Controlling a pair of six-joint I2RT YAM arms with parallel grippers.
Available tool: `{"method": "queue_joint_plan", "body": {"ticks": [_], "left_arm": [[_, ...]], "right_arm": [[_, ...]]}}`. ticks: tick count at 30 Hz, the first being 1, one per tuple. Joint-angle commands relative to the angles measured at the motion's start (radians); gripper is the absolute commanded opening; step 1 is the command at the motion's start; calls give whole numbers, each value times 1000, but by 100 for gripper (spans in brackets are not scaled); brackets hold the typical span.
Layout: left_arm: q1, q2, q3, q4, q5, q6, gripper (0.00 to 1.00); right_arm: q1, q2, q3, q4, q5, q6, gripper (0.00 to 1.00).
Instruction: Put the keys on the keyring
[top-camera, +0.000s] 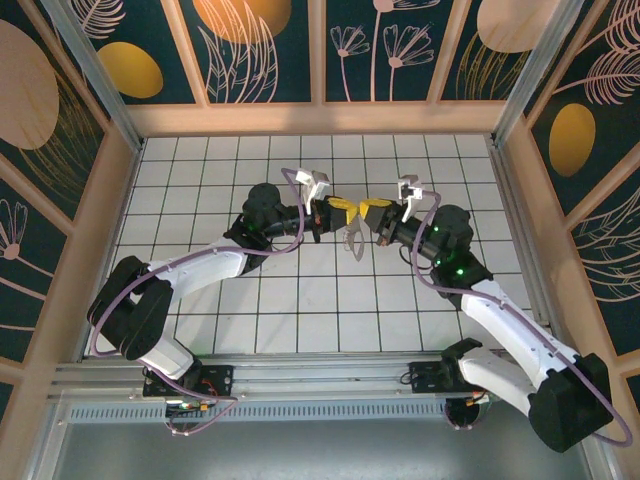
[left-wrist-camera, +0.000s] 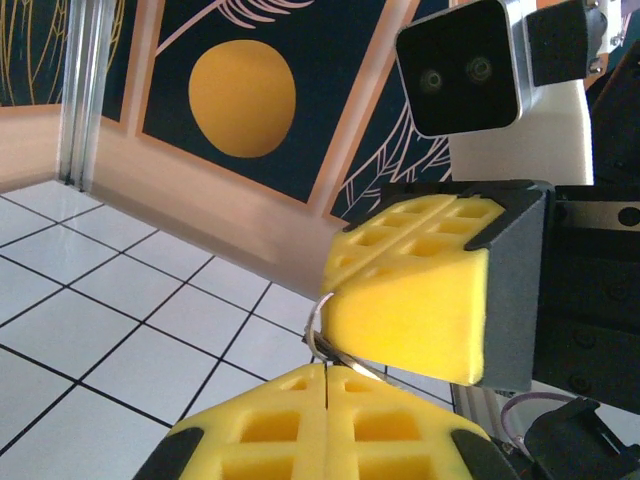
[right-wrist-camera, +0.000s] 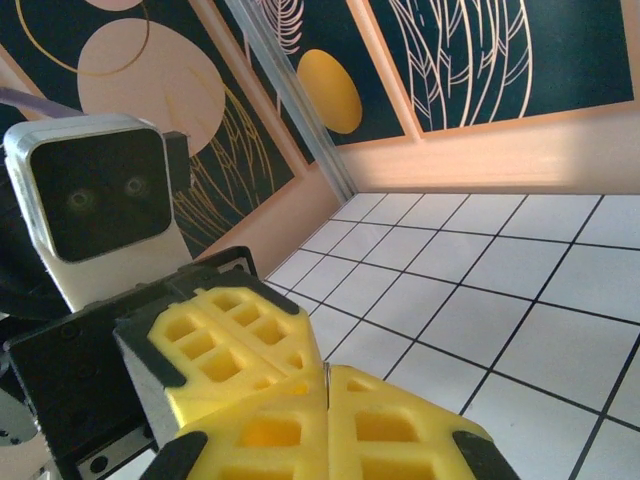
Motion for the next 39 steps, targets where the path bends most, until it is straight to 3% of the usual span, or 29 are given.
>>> {"method": "queue_joint_plan", "body": {"ticks": [1,25,39], "left_arm": [[-8,-8,29,63,-7,19,0],[-8,-7,29,83,12,9,0],[-8,-25,10,107,18,5,0]], "right_arm": [[8,-39,-17,1,4,4,0],[24,14,-12,26,14,11,0],[-10,31,-8,-65,61,28,0]]}}
